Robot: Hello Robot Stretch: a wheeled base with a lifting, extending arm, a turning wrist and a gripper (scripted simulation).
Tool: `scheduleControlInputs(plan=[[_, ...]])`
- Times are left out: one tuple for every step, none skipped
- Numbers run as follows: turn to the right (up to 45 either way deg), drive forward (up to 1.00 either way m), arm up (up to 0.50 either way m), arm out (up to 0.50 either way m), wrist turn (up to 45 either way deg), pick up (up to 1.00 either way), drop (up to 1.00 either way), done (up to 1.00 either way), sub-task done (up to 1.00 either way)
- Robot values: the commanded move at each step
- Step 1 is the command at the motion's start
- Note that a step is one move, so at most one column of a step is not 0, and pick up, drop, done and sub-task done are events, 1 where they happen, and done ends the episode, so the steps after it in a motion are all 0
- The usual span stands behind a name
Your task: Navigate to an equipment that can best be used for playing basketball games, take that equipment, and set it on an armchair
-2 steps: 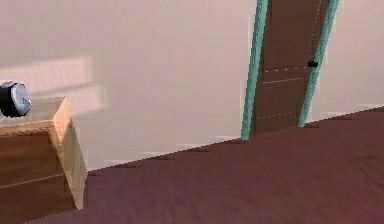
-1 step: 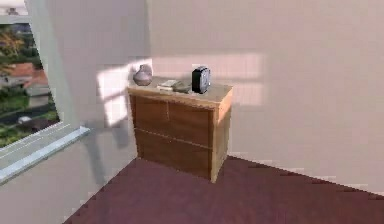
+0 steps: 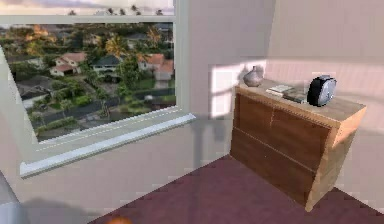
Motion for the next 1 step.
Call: scheduleControlInputs(plan=[[0.0,0.25,0.00,0.00,0.0,0.00,0.00,0.00,0.00]])
